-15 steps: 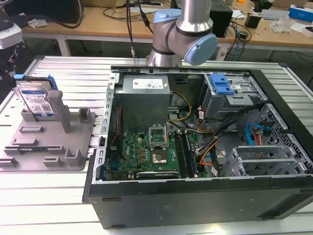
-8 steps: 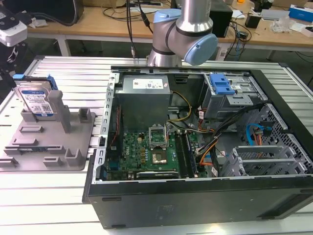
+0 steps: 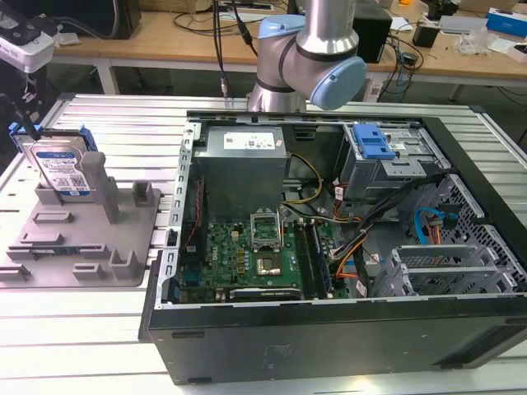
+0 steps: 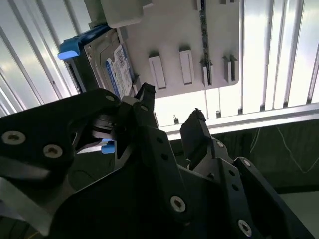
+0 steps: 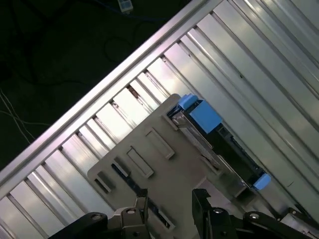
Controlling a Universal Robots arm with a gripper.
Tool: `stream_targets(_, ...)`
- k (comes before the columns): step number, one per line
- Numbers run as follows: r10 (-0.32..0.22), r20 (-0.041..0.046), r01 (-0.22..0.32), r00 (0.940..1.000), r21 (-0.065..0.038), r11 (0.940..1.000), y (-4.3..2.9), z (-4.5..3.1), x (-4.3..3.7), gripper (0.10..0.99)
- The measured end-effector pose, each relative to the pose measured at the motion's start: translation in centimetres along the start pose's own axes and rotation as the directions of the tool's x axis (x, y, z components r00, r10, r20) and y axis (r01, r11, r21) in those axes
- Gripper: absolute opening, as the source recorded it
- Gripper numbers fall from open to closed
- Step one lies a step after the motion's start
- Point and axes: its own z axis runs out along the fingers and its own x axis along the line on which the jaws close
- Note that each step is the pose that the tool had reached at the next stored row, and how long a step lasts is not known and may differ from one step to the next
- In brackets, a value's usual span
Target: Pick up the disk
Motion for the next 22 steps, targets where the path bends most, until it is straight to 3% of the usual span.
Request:
stream_targets(7,-0.108,-0.002,0.108,0.9942,0.005,0.9941,0.0,0.03,-0.01,0.482)
stream_targets(9,-0.138,-0.0012,0.138,0.9905,0.008,0.9905,0.0,0.02,0.0,0.482)
stream_targets(11,-0.183,0.0003,0.183,0.9832,0.013,0.9831,0.0,0.03,0.0,0.482)
stream_targets(13,-0.236,0.0023,0.236,0.9716,0.02,0.9715,0.0,0.04,0.0,0.482)
stream_targets(15,-0.296,0.004,0.296,0.9551,0.028,0.9547,0.0,0.06,0.0,0.482)
stream_targets(16,-0.312,0.004,0.312,0.95,0.029,0.9496,-0.01,0.07,0.0,0.482)
stream_targets(18,-0.365,0.0023,0.364,0.9312,0.029,0.9308,-0.01,0.09,0.0,0.482)
stream_targets(19,-0.38,0.0016,0.38,0.9251,0.029,0.9247,0.0,0.09,0.0,0.482)
stream_targets(21,-0.438,-0.0004,0.437,0.8992,0.028,0.8988,0.0,0.15,-0.01,0.482)
stream_targets(22,-0.485,-0.0022,0.484,0.8747,0.027,0.8744,-0.01,0.21,-0.01,0.482)
